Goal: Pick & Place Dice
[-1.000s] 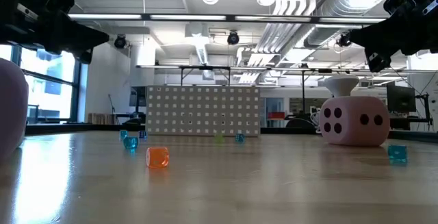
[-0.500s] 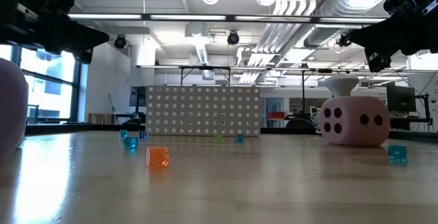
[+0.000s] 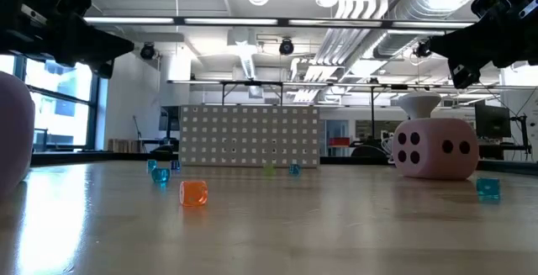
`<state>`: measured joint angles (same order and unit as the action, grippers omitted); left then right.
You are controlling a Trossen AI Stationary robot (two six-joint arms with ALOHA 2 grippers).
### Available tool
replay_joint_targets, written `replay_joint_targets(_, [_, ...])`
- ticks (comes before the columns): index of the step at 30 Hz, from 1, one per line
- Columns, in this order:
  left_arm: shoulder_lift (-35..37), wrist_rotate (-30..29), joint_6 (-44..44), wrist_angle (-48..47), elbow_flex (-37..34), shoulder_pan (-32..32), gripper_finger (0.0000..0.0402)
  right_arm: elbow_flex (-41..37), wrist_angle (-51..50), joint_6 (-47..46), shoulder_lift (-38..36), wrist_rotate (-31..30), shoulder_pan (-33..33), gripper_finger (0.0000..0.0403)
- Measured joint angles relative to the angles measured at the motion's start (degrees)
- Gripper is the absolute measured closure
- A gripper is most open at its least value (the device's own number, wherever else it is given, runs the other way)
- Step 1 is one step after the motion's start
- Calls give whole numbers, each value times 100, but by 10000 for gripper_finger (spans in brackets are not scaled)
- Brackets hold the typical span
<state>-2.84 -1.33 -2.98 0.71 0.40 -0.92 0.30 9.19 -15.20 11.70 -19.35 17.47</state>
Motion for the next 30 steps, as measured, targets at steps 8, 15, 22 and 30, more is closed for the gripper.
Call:
replay_joint_targets(8, [0, 1, 0, 0, 0, -1, 401, 1, 1, 0, -1, 1, -2, 401])
replay_joint_targets(15, [1, -1, 0, 0, 0, 1, 401, 1, 1, 1, -2, 0, -2, 401])
replay_joint_targets(22, [0, -1, 1, 0, 0, 0, 401, 0, 353, 508, -2, -147, -28, 401])
replay_joint_targets(30, [1, 1, 0, 0, 0, -1, 401, 0, 515, 644, 0, -171, -24, 401])
